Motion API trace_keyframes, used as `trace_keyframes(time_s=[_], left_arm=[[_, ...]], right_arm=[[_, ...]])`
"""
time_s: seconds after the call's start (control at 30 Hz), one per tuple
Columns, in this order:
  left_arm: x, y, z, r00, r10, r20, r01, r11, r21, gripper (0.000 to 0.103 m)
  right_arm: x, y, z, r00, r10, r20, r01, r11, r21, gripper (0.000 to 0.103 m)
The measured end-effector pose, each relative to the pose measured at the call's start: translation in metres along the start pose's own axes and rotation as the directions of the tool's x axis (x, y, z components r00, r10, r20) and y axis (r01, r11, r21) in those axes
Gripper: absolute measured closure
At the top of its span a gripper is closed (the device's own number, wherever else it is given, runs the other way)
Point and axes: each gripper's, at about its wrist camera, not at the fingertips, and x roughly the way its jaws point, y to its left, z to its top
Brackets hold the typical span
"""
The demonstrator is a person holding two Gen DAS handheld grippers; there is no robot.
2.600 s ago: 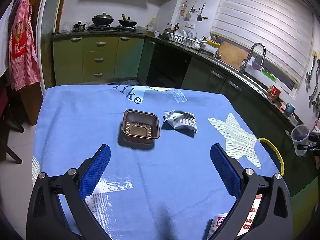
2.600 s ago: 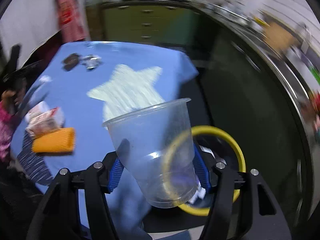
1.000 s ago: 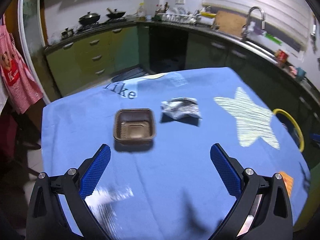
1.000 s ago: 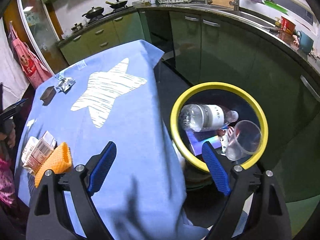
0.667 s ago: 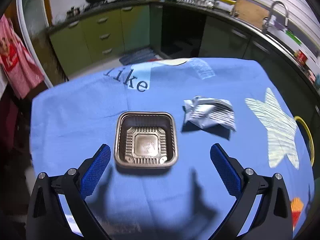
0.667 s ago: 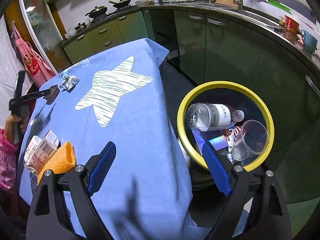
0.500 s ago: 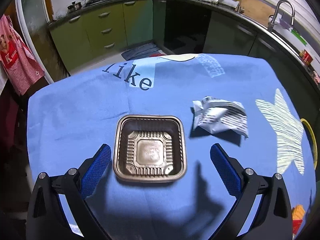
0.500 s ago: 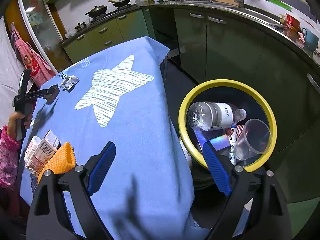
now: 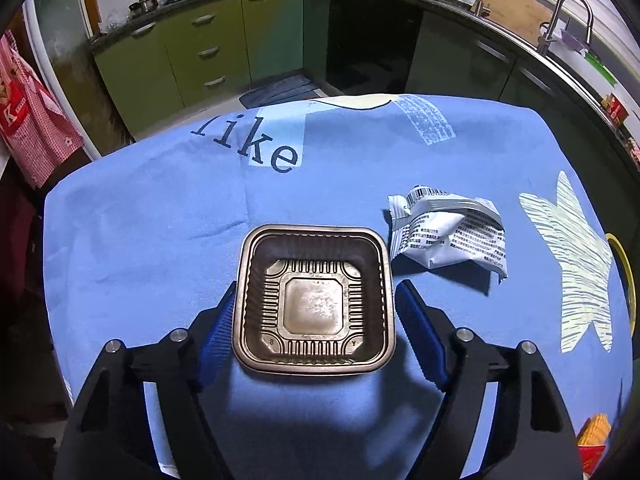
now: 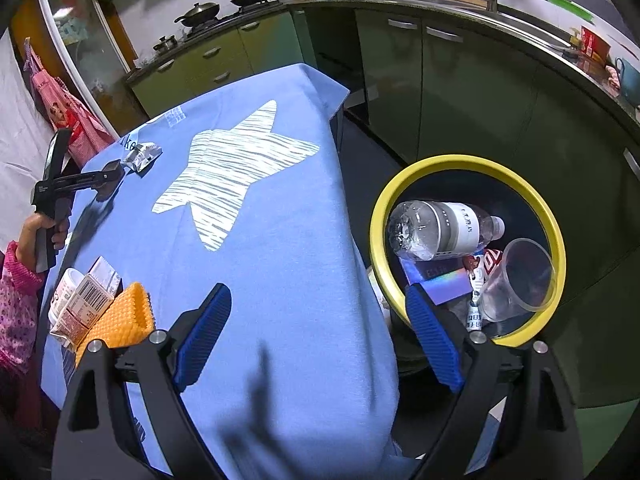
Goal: Collect trash
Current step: 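Carry the brown tray over the bin and open the left tool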
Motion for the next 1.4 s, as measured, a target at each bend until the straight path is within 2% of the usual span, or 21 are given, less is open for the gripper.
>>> trace_keyframes(time_s=[0.1,0.43,0.53,0.67,0.8,0.9,1.03,1.1,1.13,1.2,1.23,1.3,1.37,1.4], left_arm=[[0.003,-0.001,0.001,1.000,0.000,-0.007,0.000,1.000,0.003,0.033],[-0.008,-0.003,-0.007,1.000,0.006,0.001,-0.006,1.000,0.026,0.033],[-0.025,-0.007,-0.012,1.000,-0.005,0.011,0.005,0.999,0.032,0.033],[-0.067,-0.028,-0.020,0.999,-0.018,0.044,0.014,0.996,0.088,0.033],[-0.114,-0.074,-0.025,0.993,-0.095,0.075,0.079,0.978,0.192,0.033],[-0.138,-0.128,-0.024,0.978,-0.200,0.066,0.172,0.939,0.299,0.033],[-0.160,-0.217,-0.021,0.939,-0.344,0.015,0.300,0.840,0.452,0.033],[-0.165,-0.258,-0.021,0.923,-0.384,-0.015,0.338,0.793,0.506,0.033],[-0.164,-0.285,-0.019,0.916,-0.400,-0.036,0.355,0.764,0.538,0.033],[-0.161,-0.323,-0.018,0.906,-0.418,-0.071,0.379,0.724,0.577,0.033],[-0.156,-0.349,-0.018,0.897,-0.431,-0.101,0.400,0.691,0.602,0.033],[-0.148,-0.384,-0.019,0.888,-0.438,-0.144,0.425,0.658,0.622,0.033],[-0.130,-0.422,-0.019,0.869,-0.445,-0.216,0.473,0.619,0.627,0.033],[-0.122,-0.437,-0.019,0.866,-0.441,-0.236,0.483,0.611,0.628,0.033]], right_arm=[[0.000,0.000,0.000,1.000,0.001,-0.001,-0.001,1.000,0.001,0.019],[-0.001,0.004,0.000,1.000,0.005,-0.002,-0.005,1.000,-0.005,0.019],[-0.002,0.004,0.000,1.000,0.006,0.001,-0.006,1.000,-0.009,0.019],[-0.005,0.001,-0.002,1.000,0.003,0.006,-0.003,1.000,-0.007,0.019],[-0.013,-0.010,-0.008,1.000,-0.017,0.017,0.017,1.000,0.010,0.019],[-0.025,-0.021,-0.013,0.999,-0.045,0.030,0.044,0.999,0.030,0.019],[-0.050,-0.049,-0.026,0.992,-0.108,0.064,0.102,0.991,0.087,0.019],[-0.061,-0.062,-0.033,0.989,-0.131,0.075,0.122,0.986,0.115,0.019],[-0.070,-0.072,-0.039,0.985,-0.151,0.084,0.139,0.981,0.134,0.019],[-0.079,-0.084,-0.046,0.980,-0.175,0.093,0.159,0.974,0.158,0.017],[-0.084,-0.092,-0.050,0.978,-0.186,0.098,0.167,0.970,0.176,0.016],[-0.091,-0.107,-0.058,0.975,-0.195,0.105,0.170,0.963,0.211,0.016],[-0.095,-0.120,-0.066,0.973,-0.202,0.109,0.172,0.955,0.242,0.016],[-0.096,-0.126,-0.069,0.973,-0.204,0.109,0.171,0.952,0.255,0.016]])
